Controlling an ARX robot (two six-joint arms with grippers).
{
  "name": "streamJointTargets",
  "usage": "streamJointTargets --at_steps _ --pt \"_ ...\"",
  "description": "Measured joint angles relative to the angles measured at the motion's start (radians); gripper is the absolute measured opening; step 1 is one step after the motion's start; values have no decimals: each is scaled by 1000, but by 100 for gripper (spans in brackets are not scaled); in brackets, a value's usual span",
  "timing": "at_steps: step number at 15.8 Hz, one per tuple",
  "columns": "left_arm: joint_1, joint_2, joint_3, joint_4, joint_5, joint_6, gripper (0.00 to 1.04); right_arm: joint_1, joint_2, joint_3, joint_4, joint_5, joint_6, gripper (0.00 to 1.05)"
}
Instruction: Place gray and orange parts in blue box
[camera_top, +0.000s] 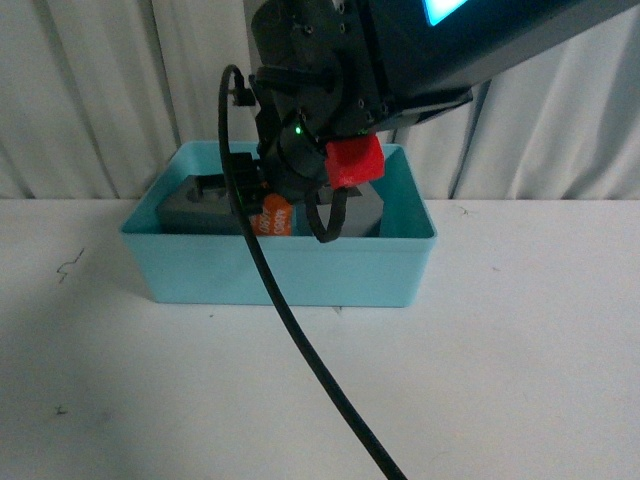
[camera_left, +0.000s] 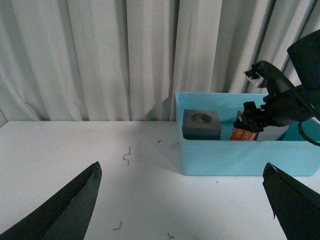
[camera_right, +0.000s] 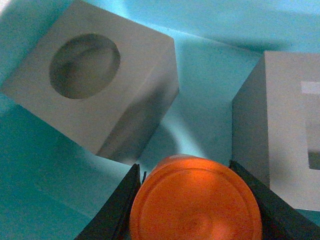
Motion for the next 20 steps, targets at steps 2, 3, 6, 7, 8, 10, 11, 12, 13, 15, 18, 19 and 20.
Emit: streamJointTargets --at_steps 2,3,6,7,8,10,11,12,13,15,18,19,20 --pt "0 0 0 0 0 0 98 -5 46 49 -37 3 5 47" --pt "0 0 0 0 0 0 98 -5 60 77 -49 3 6 47" --pt "0 0 0 0 0 0 98 -5 105 173 -107 3 7 47" --pt "0 0 0 0 0 0 98 -5 118 187 -113 3 10 47" --pt "0 0 0 0 0 0 98 -3 129 197 -121 4 10 47" --pt "0 0 0 0 0 0 98 -3 149 204 -132 9 11 47" --pt "0 0 0 0 0 0 98 -3 153 205 -128 11 11 57" --pt "0 0 0 0 0 0 98 -3 154 205 -119 10 15 67" --pt "0 0 0 0 0 0 98 -3 154 205 -100 5 23 77" --pt "0 0 0 0 0 0 98 -3 140 181 -68 9 27 95" --pt "0 0 0 0 0 0 98 -6 43 44 46 1 36 98" --pt "0 0 0 0 0 0 98 -12 -45 -46 109 5 37 98" --pt "0 0 0 0 0 0 98 -26 -173 -169 186 16 42 98"
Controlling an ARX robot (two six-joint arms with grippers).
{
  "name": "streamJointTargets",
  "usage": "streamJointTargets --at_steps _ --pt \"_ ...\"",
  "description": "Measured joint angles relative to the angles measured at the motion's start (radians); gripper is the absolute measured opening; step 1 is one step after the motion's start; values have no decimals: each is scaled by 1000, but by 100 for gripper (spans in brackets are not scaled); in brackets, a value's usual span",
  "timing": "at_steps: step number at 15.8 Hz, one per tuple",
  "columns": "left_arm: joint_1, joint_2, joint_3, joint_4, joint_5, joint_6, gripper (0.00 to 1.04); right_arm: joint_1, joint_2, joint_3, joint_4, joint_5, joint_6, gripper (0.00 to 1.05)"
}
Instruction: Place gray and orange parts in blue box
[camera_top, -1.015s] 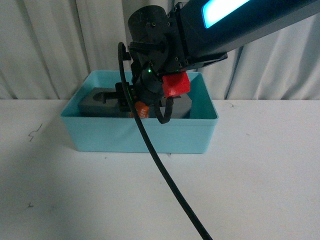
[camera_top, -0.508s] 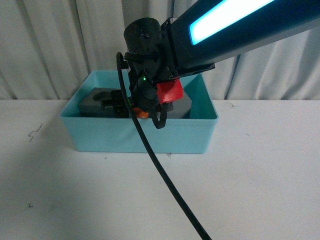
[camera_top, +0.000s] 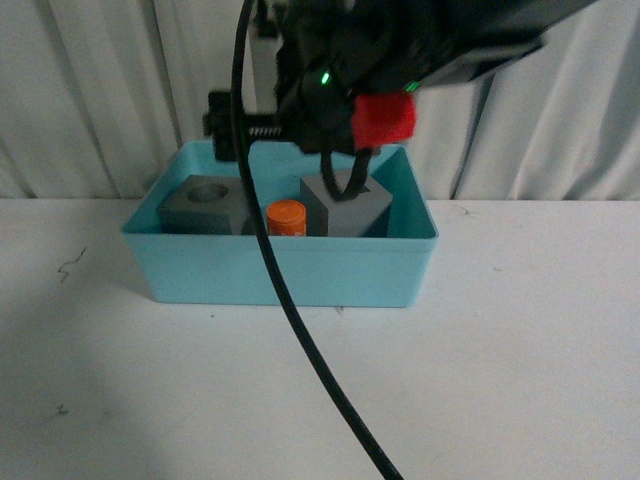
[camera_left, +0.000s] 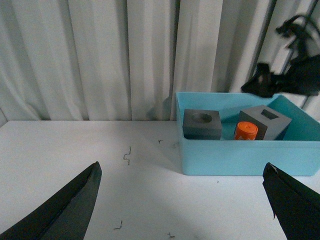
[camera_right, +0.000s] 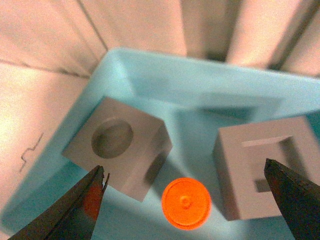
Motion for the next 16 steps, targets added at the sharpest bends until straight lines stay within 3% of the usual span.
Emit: streamJointTargets --at_steps 4,6,8,11,15,16 --pt "0 0 0 0 0 0 98 -104 -507 -556 188 156 6 98" --pt "0 0 0 0 0 0 98 -113 -752 -819 160 250 49 98" --pt "0 0 0 0 0 0 98 -64 -1022 -1053 44 390 148 98" --pt "0 0 0 0 0 0 98 97 -1154 -1209 -126 514 373 98" --pt "0 0 0 0 0 0 98 112 -1138 -1212 -103 513 446 98" --pt "0 0 0 0 -2 0 98 109 -1131 -1233 -10 529 436 96"
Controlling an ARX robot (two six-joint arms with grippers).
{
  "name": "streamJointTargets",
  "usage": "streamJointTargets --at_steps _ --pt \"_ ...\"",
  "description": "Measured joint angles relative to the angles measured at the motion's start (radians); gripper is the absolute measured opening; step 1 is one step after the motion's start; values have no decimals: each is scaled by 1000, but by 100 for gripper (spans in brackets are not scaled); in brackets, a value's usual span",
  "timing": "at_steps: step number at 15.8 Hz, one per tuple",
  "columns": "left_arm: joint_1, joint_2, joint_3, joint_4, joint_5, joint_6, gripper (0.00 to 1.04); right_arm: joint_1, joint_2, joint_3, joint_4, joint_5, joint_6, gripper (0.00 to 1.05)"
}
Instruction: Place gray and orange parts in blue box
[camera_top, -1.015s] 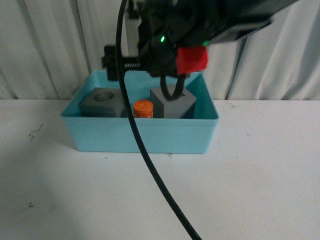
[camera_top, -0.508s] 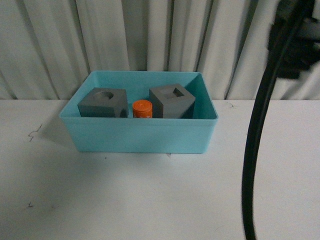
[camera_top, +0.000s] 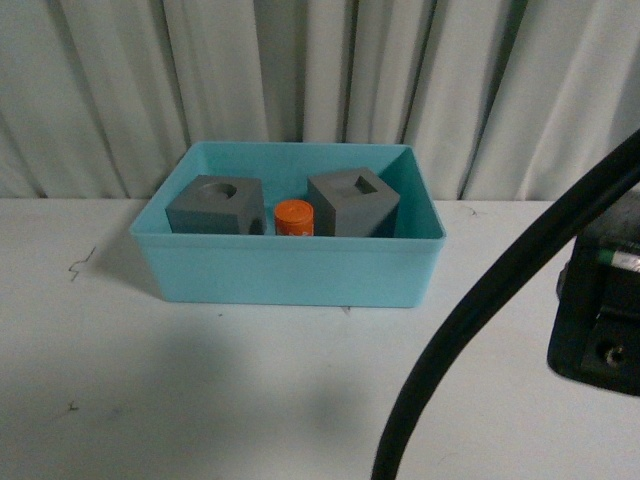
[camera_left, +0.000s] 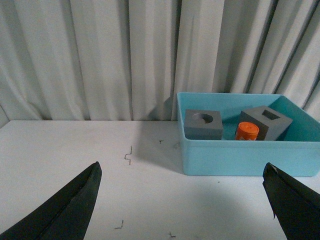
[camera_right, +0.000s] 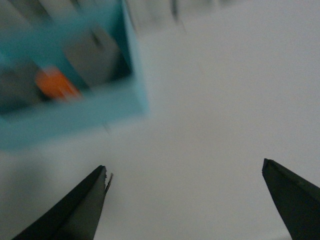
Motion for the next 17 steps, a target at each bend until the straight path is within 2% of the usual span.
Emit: streamJointTargets --at_steps 2,5,7,8,9,10,12,13,17 --pt "0 0 0 -1 4 0 98 -26 -1 -87 283 0 -86 88" --pt "0 0 0 0 0 0 98 -77 -50 -231 537 -37 -246 75" --pt "0 0 0 0 2 0 98 -158 -144 -356 746 -85 -441 56" --pt "0 0 0 0 2 0 98 -201 -225 -363 769 -140 -517 42" --pt "0 0 0 0 1 0 98 -312 -363 -449 664 -254 -575 7" --pt "0 0 0 0 2 0 98 -421 -541 -499 578 -367 -591 2" --pt "0 0 0 0 2 0 98 -490 -675 -528 481 -435 -592 2" --pt "0 0 0 0 2 0 98 -586 -729 -528 419 -528 -592 2" --pt "0 0 0 0 2 0 98 -598 -857 -528 299 -543 -592 2"
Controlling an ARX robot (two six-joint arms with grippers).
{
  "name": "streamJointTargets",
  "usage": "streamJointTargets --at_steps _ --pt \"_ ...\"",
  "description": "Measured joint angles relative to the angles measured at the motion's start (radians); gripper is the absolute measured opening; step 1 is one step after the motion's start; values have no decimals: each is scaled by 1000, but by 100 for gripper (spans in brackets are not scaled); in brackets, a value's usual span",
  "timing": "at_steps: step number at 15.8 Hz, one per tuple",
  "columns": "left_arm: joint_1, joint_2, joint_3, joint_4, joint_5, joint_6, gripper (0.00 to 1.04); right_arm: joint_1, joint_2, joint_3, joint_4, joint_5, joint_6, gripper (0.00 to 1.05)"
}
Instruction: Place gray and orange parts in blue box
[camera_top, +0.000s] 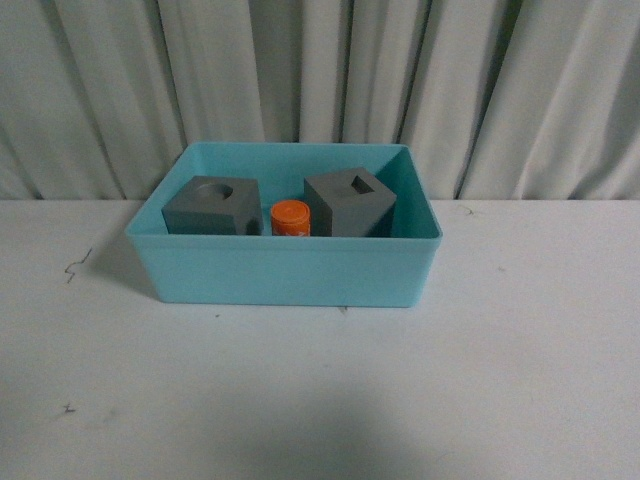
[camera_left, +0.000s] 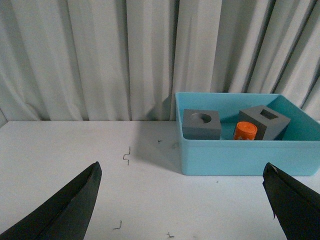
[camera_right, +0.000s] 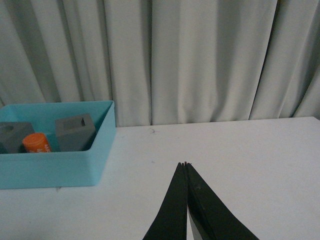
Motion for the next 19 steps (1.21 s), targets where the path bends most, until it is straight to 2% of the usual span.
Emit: streamJointTargets --at_steps 8,9,15,16,19 --pt "0 0 0 0 0 0 98 0 -145 0 -147 0 0 2" --pt "0 0 0 0 -1 0 98 0 -261 0 -314 -2 0 2" --pt "0 0 0 0 0 0 98 0 -311 0 -319 -2 0 2" --pt "0 0 0 0 0 0 98 0 -311 0 -319 -2 0 11" --pt "0 0 0 0 0 0 98 0 -311 0 -319 -2 0 51"
